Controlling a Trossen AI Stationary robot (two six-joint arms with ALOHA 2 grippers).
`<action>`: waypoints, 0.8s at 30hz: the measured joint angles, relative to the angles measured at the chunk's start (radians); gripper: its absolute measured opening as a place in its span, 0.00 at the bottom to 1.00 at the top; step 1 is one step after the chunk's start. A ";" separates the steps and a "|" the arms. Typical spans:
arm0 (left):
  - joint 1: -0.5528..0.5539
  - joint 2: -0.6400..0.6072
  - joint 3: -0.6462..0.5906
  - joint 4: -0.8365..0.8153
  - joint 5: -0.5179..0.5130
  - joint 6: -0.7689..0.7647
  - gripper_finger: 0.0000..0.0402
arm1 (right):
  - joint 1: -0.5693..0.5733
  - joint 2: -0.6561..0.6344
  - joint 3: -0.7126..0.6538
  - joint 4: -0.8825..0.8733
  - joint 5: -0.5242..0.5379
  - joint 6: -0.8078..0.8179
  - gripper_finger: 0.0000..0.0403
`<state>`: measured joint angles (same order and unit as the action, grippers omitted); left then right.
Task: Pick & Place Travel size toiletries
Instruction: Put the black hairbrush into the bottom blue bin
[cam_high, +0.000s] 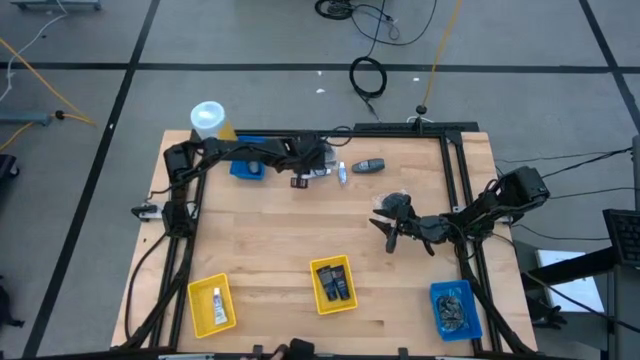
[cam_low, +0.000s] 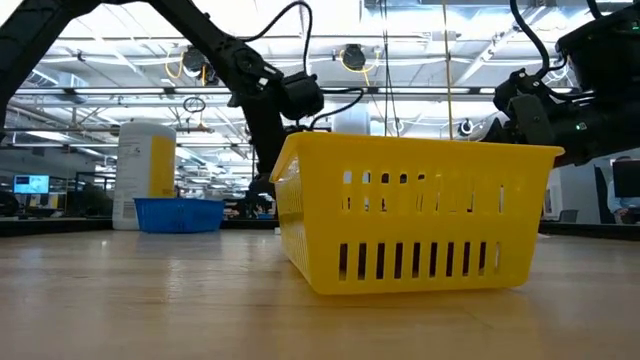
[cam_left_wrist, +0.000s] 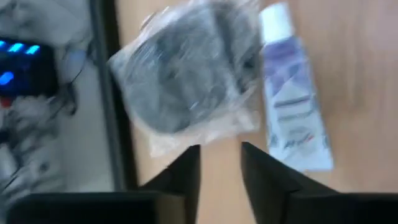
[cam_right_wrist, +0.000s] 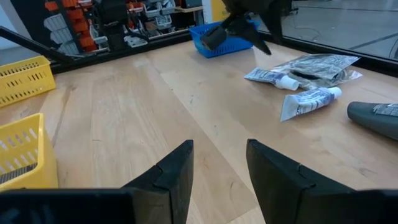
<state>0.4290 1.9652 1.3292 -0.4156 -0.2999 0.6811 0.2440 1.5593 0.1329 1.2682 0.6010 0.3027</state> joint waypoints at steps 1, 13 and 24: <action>0.011 0.000 -0.006 0.007 0.048 0.010 0.34 | 0.000 0.000 0.000 -0.001 0.000 0.002 0.35; 0.086 0.043 -0.012 0.135 0.258 0.034 0.71 | 0.000 0.000 0.000 -0.002 0.000 0.022 0.35; 0.106 0.090 -0.012 0.173 0.282 0.016 0.43 | 0.000 0.000 0.000 0.005 0.000 0.029 0.35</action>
<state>0.5354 2.0556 1.3171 -0.2424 -0.0182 0.6969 0.2440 1.5593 0.1333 1.2732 0.6010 0.3319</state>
